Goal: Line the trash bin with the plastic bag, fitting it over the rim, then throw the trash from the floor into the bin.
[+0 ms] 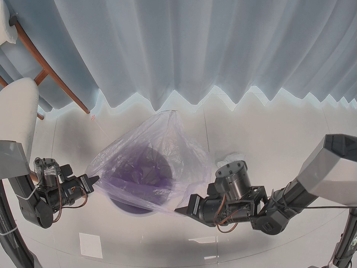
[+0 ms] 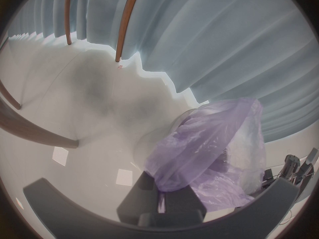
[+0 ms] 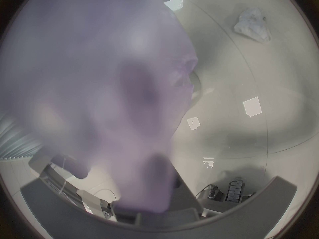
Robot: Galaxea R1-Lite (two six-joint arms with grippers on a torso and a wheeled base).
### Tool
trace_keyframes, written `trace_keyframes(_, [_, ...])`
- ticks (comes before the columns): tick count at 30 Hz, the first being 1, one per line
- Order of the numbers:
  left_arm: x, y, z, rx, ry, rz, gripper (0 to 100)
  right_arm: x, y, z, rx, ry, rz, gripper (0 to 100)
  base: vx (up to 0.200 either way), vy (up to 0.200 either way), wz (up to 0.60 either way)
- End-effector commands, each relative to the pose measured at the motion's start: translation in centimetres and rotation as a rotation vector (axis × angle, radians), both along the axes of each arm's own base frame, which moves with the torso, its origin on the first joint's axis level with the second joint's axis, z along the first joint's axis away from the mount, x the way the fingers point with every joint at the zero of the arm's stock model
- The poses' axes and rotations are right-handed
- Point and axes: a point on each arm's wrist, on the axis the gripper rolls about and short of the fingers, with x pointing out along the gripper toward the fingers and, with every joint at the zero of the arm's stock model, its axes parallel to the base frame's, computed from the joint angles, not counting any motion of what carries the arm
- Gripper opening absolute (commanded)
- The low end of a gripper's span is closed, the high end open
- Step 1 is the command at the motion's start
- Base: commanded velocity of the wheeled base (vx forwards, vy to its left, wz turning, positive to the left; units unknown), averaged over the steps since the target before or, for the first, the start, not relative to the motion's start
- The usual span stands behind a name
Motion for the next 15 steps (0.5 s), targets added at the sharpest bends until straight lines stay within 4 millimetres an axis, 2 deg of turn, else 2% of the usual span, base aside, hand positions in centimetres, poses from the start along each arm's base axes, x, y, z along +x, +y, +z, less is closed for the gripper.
trace_keyframes(1, [-0.3, 0.7, -1.1, 0.03, 0.036, 0.01, 0, -1.7, 1.5, -1.8, -0.032, 0.024, 0.066, 0, 0.0, 0.0, 0.0])
trace_keyframes(6, [-0.6, 2.1, -3.1, 0.099, 0.089, 0.023, 0, -3.2, 3.9, -4.0, -0.097, -0.021, 0.157, 0, 0.0, 0.0, 0.0])
trace_keyframes(9, [-0.6, 2.2, -3.3, 0.101, 0.098, 0.024, 0, -3.3, 4.2, -4.5, -0.118, -0.046, 0.168, 0, 0.0, 0.0, 0.0])
trace_keyframes(10, [-0.5, 2.2, -4.2, 0.105, 0.125, 0.028, 0, -3.6, 5.5, -6.1, -0.212, -0.147, 0.177, 0, 0.0, 0.0, 0.0])
trace_keyframes(15, [-0.6, 2.5, -4.9, 0.134, 0.145, 0.041, 0, -3.8, 5.5, -7.2, -0.288, -0.206, 0.201, 0, 0.0, 0.0, 0.0])
